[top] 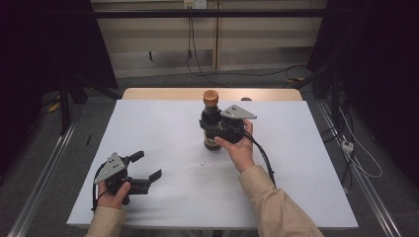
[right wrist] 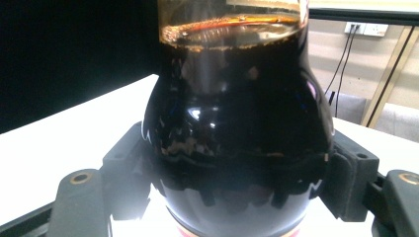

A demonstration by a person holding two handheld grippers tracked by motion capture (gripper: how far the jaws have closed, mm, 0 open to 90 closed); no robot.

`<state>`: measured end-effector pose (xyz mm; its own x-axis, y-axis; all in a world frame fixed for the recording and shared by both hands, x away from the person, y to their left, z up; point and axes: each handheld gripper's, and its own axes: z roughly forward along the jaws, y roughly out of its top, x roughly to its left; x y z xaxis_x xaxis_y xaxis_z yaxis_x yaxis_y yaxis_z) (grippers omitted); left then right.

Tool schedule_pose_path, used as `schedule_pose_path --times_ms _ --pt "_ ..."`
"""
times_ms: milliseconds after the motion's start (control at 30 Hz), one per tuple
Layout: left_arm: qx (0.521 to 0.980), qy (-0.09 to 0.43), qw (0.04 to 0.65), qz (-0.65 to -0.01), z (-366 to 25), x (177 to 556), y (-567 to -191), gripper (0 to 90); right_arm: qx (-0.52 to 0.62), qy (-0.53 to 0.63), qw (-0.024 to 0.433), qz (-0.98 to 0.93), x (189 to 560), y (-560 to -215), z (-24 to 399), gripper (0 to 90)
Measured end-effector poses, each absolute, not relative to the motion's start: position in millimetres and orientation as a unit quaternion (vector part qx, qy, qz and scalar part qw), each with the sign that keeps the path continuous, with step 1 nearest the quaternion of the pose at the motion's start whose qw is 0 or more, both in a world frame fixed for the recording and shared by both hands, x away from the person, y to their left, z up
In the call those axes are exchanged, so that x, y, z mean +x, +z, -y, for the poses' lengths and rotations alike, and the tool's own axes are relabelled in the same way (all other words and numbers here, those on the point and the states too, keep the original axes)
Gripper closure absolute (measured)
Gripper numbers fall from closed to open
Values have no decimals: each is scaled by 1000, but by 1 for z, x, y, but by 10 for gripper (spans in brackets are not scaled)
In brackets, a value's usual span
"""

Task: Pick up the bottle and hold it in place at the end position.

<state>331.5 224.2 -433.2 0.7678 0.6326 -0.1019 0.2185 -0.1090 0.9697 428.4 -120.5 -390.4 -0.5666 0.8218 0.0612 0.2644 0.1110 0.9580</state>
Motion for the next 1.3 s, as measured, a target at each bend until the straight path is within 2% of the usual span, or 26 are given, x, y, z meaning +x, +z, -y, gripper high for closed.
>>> schedule_pose_path --times_ms 867,967,1033,1300 --pt "724 170 601 -291 -222 330 -433 45 391 524 252 -714 428 -391 128 237" --pt "724 171 601 -292 -222 330 -433 45 408 520 229 -715 429 -393 128 272" --pt "724 171 601 -292 -222 330 -433 45 397 513 243 -721 428 -392 127 281" --pt "727 171 597 -293 -221 331 -434 45 398 512 246 -720 427 -393 127 288"
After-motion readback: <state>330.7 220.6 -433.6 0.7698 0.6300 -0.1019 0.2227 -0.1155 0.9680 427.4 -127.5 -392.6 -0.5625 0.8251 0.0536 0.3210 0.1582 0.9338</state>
